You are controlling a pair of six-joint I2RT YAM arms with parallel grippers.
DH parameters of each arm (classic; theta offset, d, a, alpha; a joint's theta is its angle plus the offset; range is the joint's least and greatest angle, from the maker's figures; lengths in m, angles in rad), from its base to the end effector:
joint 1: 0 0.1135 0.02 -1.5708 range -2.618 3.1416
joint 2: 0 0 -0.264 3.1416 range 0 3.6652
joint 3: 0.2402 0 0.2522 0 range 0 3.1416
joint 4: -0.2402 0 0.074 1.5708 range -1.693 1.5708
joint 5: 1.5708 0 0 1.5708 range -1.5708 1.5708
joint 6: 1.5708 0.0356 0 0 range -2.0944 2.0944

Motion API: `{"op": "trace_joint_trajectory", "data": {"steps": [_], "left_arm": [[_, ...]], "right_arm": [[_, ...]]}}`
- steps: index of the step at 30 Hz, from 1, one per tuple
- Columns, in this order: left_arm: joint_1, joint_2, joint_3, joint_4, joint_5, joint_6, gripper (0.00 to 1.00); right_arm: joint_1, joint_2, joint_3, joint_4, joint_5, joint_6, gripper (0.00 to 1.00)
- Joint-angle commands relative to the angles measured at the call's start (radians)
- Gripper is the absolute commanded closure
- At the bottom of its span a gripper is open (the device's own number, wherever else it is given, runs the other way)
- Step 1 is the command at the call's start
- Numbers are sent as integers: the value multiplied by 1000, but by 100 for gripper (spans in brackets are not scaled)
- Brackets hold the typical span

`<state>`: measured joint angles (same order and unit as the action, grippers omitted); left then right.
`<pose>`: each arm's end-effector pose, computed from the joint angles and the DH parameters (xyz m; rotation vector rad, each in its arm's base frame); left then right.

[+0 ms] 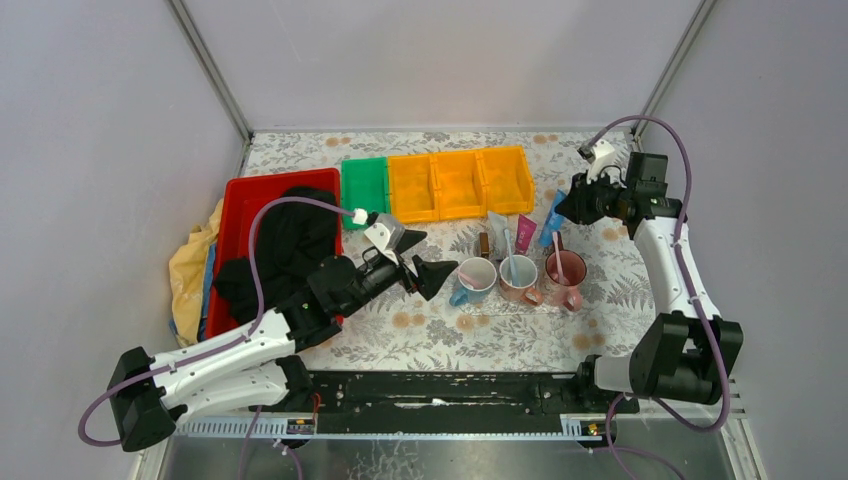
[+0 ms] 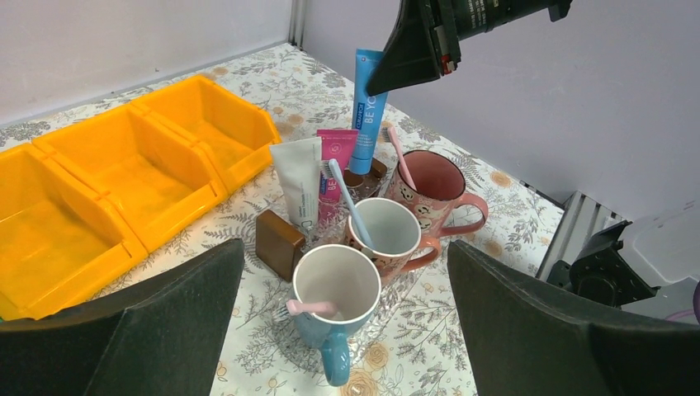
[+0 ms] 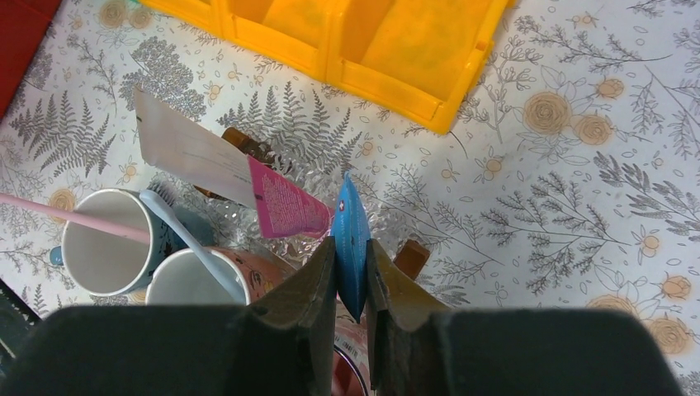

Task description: Prepare toiletry sets of a toothbrush and toothpaste on the tray

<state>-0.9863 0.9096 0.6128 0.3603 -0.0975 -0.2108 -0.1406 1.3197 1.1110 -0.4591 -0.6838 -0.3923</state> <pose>0.1237 -0.1806 0.3145 0.5185 1.4855 -0.8801 0.2866 -0.0178 0.3142 -0.6147 2.0106 0.4468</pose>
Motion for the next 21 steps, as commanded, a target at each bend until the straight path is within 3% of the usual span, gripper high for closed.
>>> {"op": "trace_joint_trajectory", "data": {"steps": [1,21], "left_arm": [[7,-14,-11,19,-24,5,0],[8,-19,-21,20,-29,5,0]], "right_arm": [[-4,19,5,31,-47,-17,78],[49,19,-69,100,70,-43,78]]}}
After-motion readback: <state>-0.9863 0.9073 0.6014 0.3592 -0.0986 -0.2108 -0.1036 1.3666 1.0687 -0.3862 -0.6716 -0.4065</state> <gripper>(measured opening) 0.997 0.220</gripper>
